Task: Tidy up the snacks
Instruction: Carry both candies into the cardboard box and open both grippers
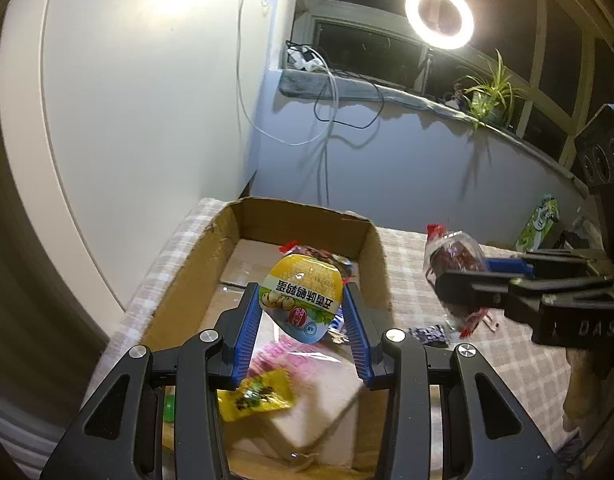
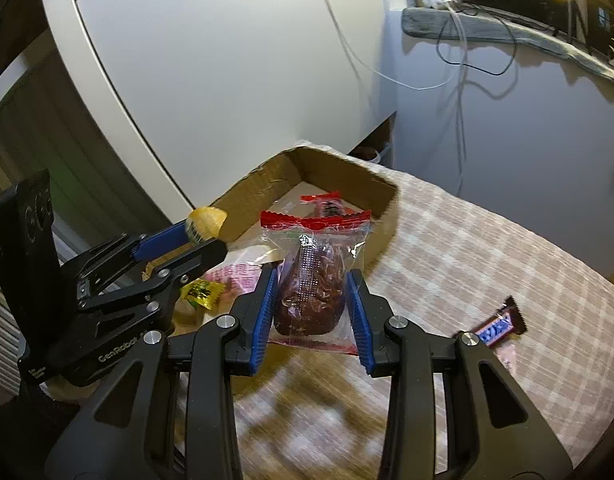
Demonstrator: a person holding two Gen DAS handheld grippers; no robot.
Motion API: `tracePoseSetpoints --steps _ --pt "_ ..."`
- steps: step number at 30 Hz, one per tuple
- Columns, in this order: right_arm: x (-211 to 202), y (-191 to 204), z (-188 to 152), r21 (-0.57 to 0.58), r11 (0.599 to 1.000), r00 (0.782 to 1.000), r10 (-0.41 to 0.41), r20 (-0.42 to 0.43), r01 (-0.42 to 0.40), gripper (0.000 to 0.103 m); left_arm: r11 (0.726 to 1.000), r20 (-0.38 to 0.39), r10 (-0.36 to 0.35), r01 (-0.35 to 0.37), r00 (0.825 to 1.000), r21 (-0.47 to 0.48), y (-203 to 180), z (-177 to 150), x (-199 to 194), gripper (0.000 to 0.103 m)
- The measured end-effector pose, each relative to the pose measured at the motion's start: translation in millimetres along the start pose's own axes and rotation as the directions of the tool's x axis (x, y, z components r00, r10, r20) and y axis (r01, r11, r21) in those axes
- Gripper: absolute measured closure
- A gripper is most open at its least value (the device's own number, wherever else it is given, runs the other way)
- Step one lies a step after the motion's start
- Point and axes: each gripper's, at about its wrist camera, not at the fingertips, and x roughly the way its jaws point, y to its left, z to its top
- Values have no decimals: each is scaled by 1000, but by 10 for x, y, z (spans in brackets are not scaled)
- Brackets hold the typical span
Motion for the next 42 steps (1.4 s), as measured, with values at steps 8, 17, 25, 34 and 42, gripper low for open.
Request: tracePoseSetpoints --steps 8,17,25,34,42 --pt "212 122 61 -18 1000 999 18 -31 -18 66 1000 4 14 -14 1000 -20 132 80 66 64" --pt "373 169 112 -25 999 998 28 -53 -30 66 999 9 26 -25 1000 -30 227 135 119 64" --pt "447 246 127 -45 998 997 38 -60 -41 66 998 17 44 -43 999 -41 291 159 128 63" --pt "370 321 135 -91 996 1000 6 -30 -8 33 996 30 75 -73 997 -51 327 178 100 46" --pt "329 300 101 -89 996 1000 -6 -25 4 24 996 37 76 -74 996 -47 295 180 71 46"
